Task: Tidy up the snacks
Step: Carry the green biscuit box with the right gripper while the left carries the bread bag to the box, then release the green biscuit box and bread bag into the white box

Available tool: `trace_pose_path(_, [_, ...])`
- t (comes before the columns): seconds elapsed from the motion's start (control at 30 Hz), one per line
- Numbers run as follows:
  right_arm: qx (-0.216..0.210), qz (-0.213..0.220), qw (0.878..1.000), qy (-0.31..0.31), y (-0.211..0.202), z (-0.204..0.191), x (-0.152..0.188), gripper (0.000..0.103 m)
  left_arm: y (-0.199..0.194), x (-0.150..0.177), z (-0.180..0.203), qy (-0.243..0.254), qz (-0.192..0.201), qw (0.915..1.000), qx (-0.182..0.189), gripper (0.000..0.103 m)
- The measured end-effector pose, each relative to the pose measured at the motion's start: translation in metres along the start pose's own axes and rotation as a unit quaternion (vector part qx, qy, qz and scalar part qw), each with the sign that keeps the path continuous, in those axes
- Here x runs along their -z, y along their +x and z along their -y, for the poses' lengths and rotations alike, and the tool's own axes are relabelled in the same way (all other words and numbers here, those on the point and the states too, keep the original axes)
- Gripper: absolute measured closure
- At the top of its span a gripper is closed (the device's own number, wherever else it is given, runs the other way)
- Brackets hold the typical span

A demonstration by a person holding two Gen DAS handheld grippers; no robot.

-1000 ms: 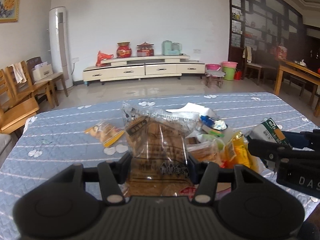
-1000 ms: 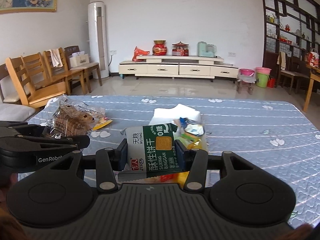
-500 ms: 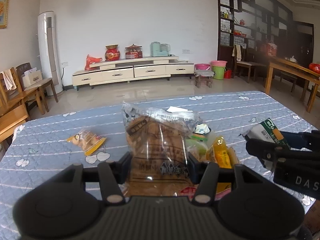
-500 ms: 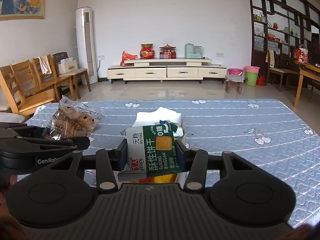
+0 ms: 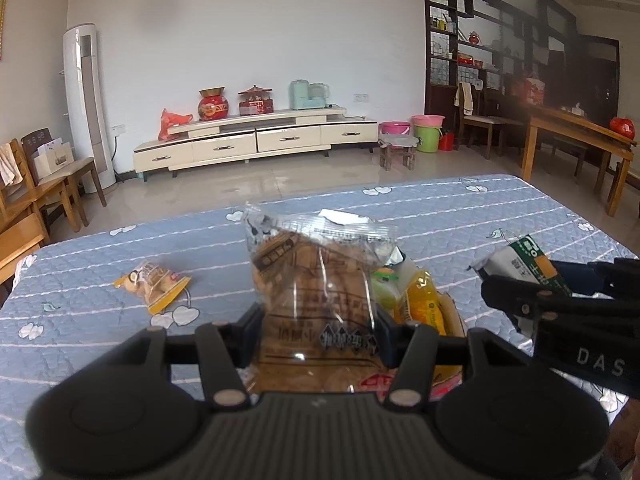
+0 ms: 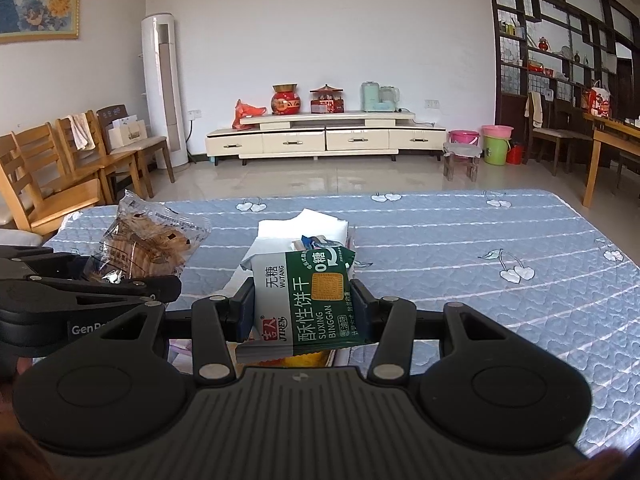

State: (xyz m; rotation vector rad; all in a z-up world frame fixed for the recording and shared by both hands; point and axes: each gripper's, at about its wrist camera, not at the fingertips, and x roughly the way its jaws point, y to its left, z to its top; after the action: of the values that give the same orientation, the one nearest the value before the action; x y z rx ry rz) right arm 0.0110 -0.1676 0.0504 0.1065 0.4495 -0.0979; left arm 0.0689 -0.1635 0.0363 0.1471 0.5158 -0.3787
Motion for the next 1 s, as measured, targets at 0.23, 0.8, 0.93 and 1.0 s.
trace_pose_path(0.23, [-0.001,-0.008,1.0,0.003,0.011,0.001,-0.002,0.044,0.014,0.0,0.004,0.002,-0.01,0.9999,0.008,0.048])
trace_pose_path(0.8, [-0.032,-0.053,0.998,-0.011,0.091,0.01,-0.034,0.044,0.057,-0.001,0.008,-0.003,-0.031,0.9993,0.018,0.048])
trace_pose_path(0.93, [-0.039,-0.066,0.997,-0.004,0.117,0.008,-0.038,0.044,0.062,0.001,0.004,-0.006,-0.037,0.9992,0.015,0.048])
trace_pose_path(1.0, [-0.042,-0.07,0.997,-0.003,0.131,0.009,-0.039,0.042,0.065,0.001,0.003,-0.01,-0.04,0.999,0.014,0.048])
